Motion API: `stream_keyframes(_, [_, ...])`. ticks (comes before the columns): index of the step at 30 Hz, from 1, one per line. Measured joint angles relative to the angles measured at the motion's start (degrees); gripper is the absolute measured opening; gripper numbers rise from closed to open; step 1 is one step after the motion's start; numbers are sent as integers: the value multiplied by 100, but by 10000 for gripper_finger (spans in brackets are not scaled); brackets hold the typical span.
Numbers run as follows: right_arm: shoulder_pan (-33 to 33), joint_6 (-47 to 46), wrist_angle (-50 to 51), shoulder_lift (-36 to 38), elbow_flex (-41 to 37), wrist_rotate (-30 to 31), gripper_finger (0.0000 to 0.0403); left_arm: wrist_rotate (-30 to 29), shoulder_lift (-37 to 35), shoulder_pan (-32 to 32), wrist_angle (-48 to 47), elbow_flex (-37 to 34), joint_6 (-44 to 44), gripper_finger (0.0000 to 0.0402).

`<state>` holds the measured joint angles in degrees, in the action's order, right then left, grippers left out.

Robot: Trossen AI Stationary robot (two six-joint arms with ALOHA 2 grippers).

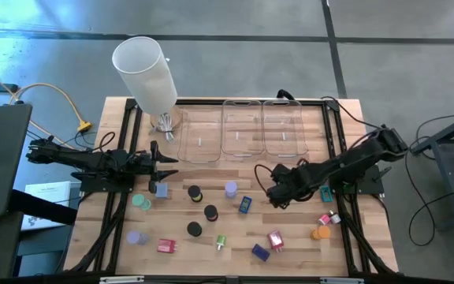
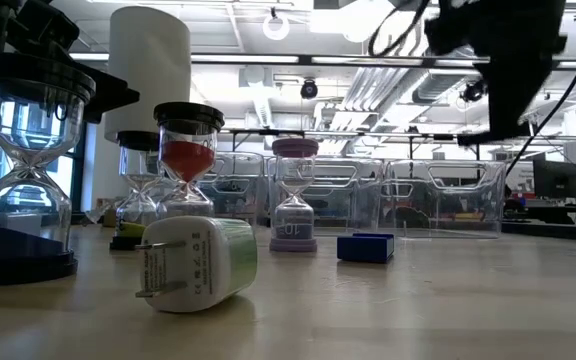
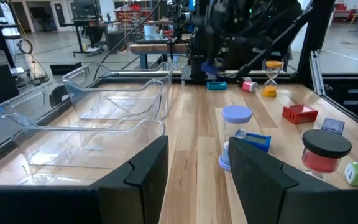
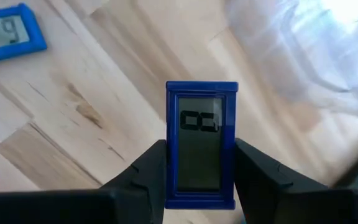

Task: Pick & Place Office items
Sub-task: Put the top dark blue digital clock into the right transparent bin

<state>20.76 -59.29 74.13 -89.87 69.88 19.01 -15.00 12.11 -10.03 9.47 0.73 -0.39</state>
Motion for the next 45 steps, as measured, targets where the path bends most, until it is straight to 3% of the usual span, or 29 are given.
stream_keyframes(9, [-582, 556, 1349, 14, 1126, 714, 136, -1, 1, 0, 0, 0, 0, 163])
stream_keyframes(18, [-2110, 2218, 1084, 18, 1837, 1227, 136, -2, 1, 1, 0, 0, 1, 163])
stream_keyframes(25, [-3590, 3810, -74, 17, 1837, 604, 136, 0, 1, 0, 0, 0, -1, 163])
stream_keyframes(31, [-4381, 4227, -314, -46, 1710, 76, 136, -2, 0, 0, 0, 0, -1, 163])
stream_keyframes(45, [-5402, 4756, -2569, -50, -233, -1141, 136, -1, -1, 1, 0, 0, -1, 163])
